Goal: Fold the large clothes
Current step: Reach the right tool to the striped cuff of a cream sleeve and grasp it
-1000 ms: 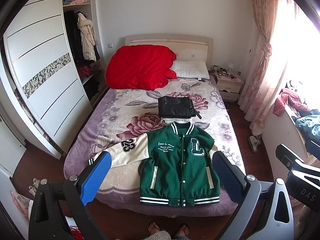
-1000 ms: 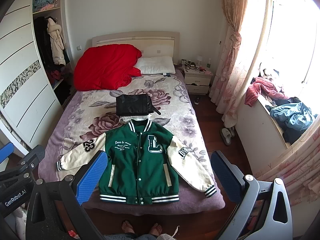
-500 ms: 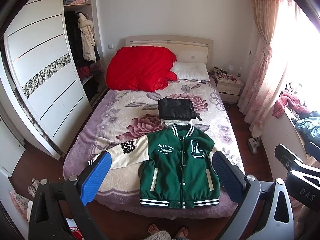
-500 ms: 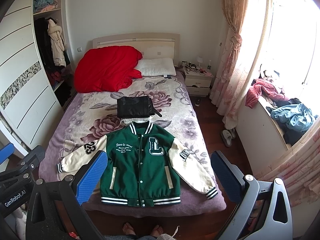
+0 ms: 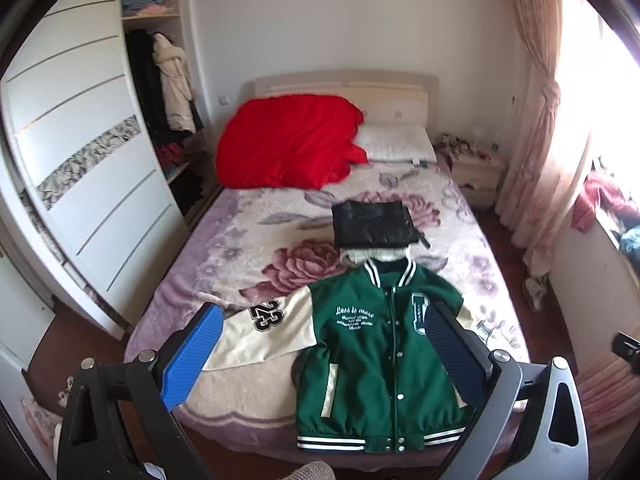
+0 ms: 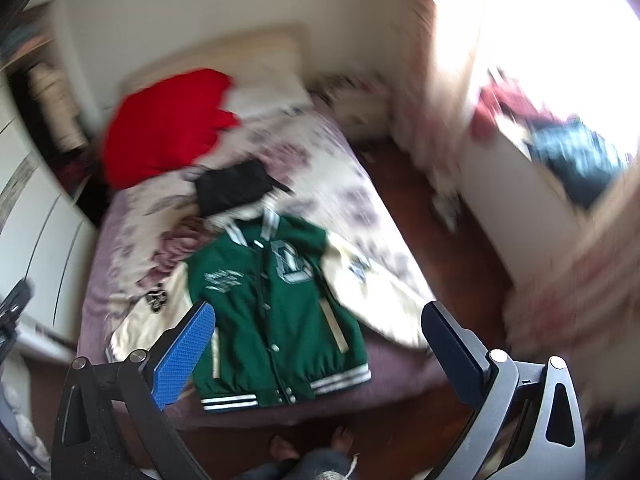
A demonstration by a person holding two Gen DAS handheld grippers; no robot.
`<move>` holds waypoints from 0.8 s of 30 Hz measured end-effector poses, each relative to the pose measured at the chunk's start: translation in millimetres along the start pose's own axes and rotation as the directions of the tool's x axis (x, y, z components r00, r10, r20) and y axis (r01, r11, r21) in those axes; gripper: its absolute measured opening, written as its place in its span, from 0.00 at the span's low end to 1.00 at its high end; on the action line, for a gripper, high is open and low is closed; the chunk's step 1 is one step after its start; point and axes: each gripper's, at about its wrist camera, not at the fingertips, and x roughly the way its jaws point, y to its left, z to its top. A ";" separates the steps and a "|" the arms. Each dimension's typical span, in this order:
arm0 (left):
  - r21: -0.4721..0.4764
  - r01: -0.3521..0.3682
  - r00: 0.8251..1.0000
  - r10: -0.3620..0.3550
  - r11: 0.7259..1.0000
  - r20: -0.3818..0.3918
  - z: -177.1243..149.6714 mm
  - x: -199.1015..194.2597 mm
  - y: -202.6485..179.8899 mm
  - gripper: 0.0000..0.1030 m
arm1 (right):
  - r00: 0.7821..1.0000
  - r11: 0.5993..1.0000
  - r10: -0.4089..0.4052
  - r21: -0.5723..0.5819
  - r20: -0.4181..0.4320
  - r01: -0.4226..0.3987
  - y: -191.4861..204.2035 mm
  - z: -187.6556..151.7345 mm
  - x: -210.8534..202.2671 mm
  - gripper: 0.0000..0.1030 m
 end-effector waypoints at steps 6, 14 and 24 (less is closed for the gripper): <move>0.060 -0.041 0.984 0.051 0.997 -0.168 -37.5 108.2 -25.5 1.00 | 0.975 0.958 -0.036 0.272 -0.219 0.097 -113.4 -49.9 148.3 0.57; 0.108 -0.117 0.921 0.148 0.987 -0.361 -100.5 222.7 -71.4 1.00 | 0.924 0.721 0.099 0.667 -0.369 0.189 -301.0 -150.7 355.5 0.77; 0.170 -0.101 0.826 0.178 0.980 -0.535 -162.8 351.0 -146.7 1.00 | 0.889 0.411 0.333 0.897 -0.316 0.165 -413.7 -255.5 580.0 0.88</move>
